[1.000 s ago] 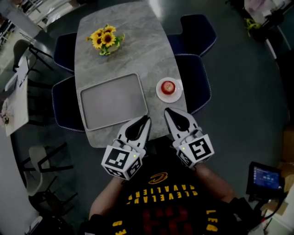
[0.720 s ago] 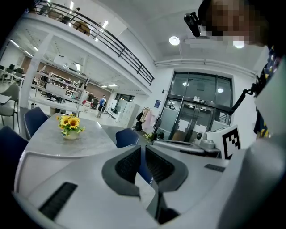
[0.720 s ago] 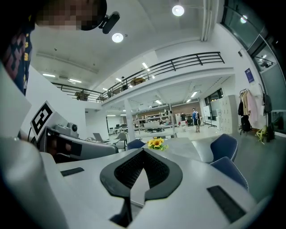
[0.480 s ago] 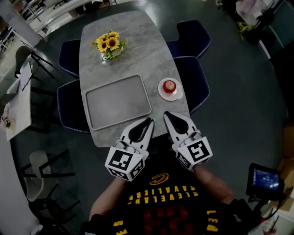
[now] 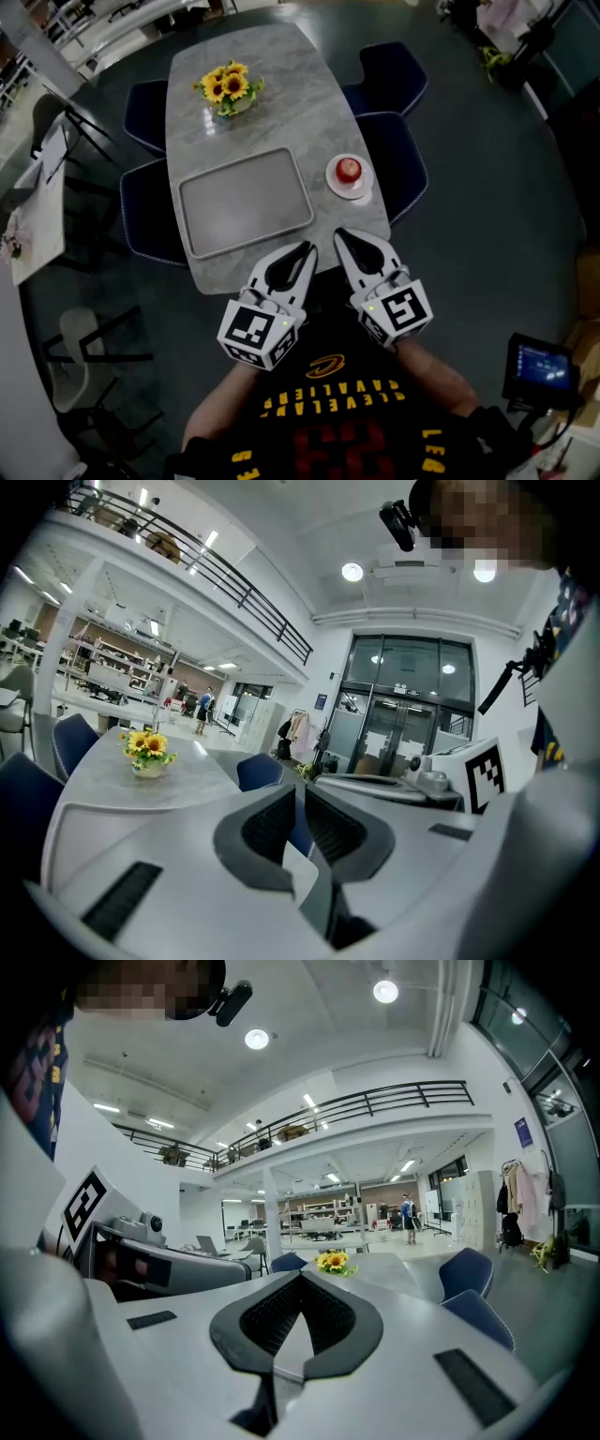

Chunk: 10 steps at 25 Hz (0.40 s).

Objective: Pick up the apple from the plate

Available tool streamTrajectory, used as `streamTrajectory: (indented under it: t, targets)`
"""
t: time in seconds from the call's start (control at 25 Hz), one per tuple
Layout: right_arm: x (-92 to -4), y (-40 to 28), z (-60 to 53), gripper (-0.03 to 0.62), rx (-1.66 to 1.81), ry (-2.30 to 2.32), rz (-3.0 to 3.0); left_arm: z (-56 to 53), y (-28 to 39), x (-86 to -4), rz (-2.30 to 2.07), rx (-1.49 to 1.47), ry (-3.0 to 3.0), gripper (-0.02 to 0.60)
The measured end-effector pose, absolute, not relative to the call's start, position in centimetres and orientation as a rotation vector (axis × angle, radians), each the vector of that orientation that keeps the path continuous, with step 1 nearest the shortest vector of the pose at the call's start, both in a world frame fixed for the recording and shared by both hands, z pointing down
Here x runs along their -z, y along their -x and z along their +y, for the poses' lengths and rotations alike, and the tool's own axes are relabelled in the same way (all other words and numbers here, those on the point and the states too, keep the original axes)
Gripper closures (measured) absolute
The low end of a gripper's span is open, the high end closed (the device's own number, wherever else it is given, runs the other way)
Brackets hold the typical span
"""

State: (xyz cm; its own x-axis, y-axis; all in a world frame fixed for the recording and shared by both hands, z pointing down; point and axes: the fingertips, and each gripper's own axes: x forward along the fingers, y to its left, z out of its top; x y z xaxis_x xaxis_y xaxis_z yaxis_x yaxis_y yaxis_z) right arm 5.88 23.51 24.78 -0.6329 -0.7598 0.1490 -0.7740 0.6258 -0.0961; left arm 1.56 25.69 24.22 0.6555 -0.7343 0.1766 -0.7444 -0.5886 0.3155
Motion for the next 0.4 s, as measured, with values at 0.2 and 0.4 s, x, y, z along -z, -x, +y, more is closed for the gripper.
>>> streamTrajectory:
  t: [0.2, 0.4]
  targets:
    - [-24.8, -5.6, 23.9, 0.589, -0.234, -1.302, -2.735, 26.0, -1.2, -23.9, -1.171, -0.029, -2.526, 0.546]
    - [-24.9, -4.1, 24.1, 0.589, -0.246, -1.299, -2.725, 26.1, 0.4, -23.8, -1.187, -0.013, -2.528, 0.546]
